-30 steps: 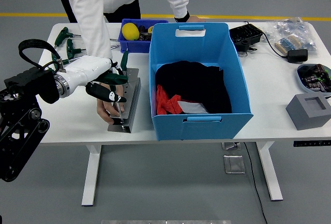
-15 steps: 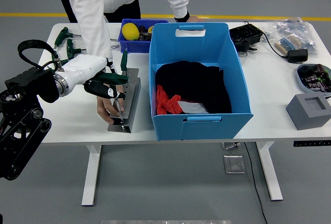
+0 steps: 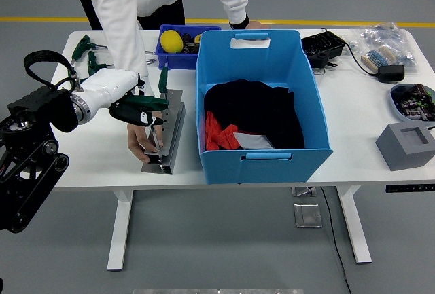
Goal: Lift tool from toolbox,place it in box,lift tool from toolbox,place it in box
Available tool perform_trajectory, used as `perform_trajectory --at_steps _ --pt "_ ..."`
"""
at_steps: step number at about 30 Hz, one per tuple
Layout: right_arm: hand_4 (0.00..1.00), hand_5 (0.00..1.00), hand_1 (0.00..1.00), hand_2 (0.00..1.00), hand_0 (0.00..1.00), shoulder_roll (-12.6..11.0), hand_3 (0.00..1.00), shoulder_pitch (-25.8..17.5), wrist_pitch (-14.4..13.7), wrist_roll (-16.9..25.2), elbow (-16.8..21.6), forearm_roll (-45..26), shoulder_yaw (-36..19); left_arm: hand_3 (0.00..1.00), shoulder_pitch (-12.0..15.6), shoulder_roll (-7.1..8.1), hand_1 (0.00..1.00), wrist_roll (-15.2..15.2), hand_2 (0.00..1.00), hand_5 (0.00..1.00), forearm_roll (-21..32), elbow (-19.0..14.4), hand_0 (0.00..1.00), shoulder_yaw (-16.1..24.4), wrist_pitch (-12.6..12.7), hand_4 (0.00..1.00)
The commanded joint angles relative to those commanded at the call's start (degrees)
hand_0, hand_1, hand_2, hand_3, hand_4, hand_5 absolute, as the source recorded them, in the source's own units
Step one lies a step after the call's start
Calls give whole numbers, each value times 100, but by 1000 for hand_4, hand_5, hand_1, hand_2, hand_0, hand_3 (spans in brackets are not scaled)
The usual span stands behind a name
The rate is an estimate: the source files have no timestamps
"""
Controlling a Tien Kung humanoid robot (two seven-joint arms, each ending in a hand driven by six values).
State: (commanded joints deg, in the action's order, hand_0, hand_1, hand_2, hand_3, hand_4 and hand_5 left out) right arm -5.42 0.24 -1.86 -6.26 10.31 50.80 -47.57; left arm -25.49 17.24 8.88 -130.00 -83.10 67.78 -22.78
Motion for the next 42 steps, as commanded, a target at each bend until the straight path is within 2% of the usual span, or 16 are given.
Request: perform_trajectory --at_steps 5,6,11,12,18,27,41,42 --pt "901 715 719 785 733 -1 665 -2 1 0 0 7 -1 231 -7 9 143 46 147 696 0 55 258 -21 106 998" --pt "901 717 718 784 732 -1 666 -3 1 0 0 8 -2 184 -6 12 104 50 113 724 0 61 212 -23 125 998" --pt "901 717 718 784 732 -1 666 -7 1 -2 0 23 -9 184 -8 32 104 28 113 724 0 69 212 -44 244 998" --pt "902 717 718 783 731 -1 665 -7 2 -3 0 24 -9 149 -12 34 76 24 87 751 0 64 197 -52 280 998" --pt "901 717 718 782 732 -3 666 -2 1 -4 0 32 -14 133 -43 51 65 -8 74 766 0 59 201 -106 404 998" --pt "902 718 718 783 732 -5 666 1 -1 -1 0 34 -20 115 -24 71 44 -49 58 767 0 83 186 -157 646 998" --pt "902 717 718 782 731 -10 664 -3 -7 9 0 39 -22 97 -37 106 9 -187 29 760 0 159 151 -197 815 985" --pt "902 717 718 781 729 -11 663 -2 -6 9 0 41 -22 75 -39 106 2 -194 7 705 0 162 132 -198 826 932"
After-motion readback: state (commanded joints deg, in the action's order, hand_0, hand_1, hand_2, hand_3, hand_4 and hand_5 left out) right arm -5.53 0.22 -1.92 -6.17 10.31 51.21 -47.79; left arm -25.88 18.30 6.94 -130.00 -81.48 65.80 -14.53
